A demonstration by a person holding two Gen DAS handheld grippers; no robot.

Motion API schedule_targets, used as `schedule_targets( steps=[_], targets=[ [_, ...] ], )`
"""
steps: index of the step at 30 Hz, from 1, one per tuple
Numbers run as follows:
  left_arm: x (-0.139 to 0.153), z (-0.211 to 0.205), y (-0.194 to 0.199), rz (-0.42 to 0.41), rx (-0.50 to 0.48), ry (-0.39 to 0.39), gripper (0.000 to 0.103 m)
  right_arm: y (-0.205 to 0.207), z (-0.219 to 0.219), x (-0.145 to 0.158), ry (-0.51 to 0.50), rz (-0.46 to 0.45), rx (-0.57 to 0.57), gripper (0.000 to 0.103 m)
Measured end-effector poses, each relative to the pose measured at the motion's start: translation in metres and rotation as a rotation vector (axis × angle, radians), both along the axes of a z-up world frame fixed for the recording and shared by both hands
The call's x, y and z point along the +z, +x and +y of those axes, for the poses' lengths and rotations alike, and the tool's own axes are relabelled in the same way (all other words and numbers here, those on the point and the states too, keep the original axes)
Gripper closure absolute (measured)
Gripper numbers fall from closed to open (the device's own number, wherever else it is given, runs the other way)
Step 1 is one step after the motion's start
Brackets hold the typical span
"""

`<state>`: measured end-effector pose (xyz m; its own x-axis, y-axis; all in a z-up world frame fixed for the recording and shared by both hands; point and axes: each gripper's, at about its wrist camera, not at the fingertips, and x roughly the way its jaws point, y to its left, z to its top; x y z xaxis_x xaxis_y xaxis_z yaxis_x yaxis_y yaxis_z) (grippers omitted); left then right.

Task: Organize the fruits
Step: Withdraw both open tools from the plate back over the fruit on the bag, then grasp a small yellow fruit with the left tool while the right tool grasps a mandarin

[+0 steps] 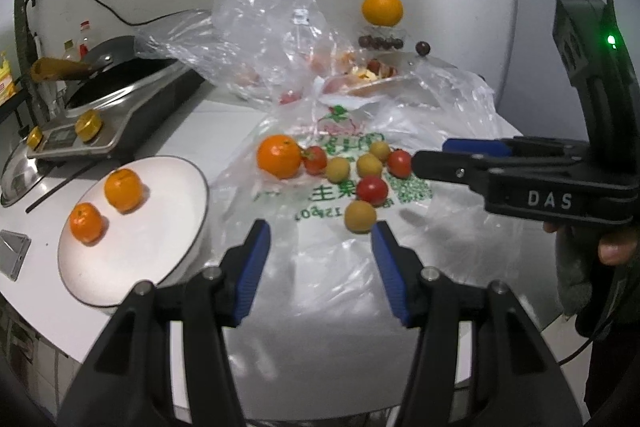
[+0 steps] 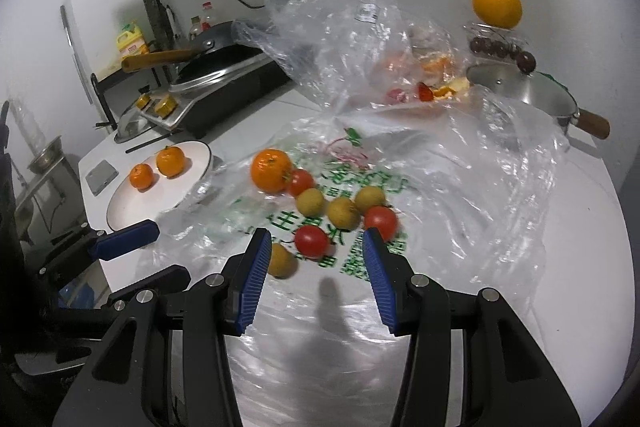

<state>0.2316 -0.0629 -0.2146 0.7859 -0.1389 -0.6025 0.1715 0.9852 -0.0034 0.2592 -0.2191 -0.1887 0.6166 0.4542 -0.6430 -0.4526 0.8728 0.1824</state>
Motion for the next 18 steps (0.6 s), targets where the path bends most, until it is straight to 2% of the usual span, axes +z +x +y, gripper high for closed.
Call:
schedule_targets(
  steps=[18],
  targets=[
    [-0.017, -0.037, 0.041, 0.052, -0.053, 0.031, 0.05, 0.021, -0.034, -0.015, 0.023, 0.036, -0.021, 0.053]
  ],
)
